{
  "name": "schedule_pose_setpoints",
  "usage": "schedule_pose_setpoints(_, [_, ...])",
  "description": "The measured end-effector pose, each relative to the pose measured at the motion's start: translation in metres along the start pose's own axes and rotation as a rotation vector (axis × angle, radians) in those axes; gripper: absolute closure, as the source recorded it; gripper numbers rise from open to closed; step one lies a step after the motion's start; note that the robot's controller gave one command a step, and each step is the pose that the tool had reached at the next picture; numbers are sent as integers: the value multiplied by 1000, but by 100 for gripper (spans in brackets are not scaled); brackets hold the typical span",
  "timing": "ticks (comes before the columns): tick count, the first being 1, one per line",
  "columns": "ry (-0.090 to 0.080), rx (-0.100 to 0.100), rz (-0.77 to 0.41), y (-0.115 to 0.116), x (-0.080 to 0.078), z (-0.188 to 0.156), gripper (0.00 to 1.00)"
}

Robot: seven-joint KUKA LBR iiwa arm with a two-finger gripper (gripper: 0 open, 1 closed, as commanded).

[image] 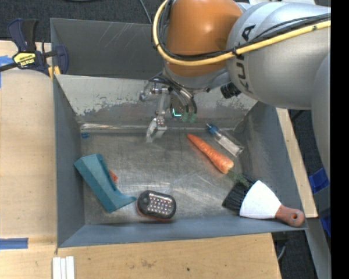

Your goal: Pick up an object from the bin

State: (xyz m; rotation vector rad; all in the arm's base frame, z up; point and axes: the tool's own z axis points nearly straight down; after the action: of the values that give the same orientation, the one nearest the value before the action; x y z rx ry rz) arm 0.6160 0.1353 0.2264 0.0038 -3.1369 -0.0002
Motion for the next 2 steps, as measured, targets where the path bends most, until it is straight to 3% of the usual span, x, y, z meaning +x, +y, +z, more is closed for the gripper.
schedule_pose_setpoints(1, [-8, -1, 2, -1, -2, -5, 0])
schedule_pose_setpoints(2, [-13, -2, -9, -54, 6, 49, 0])
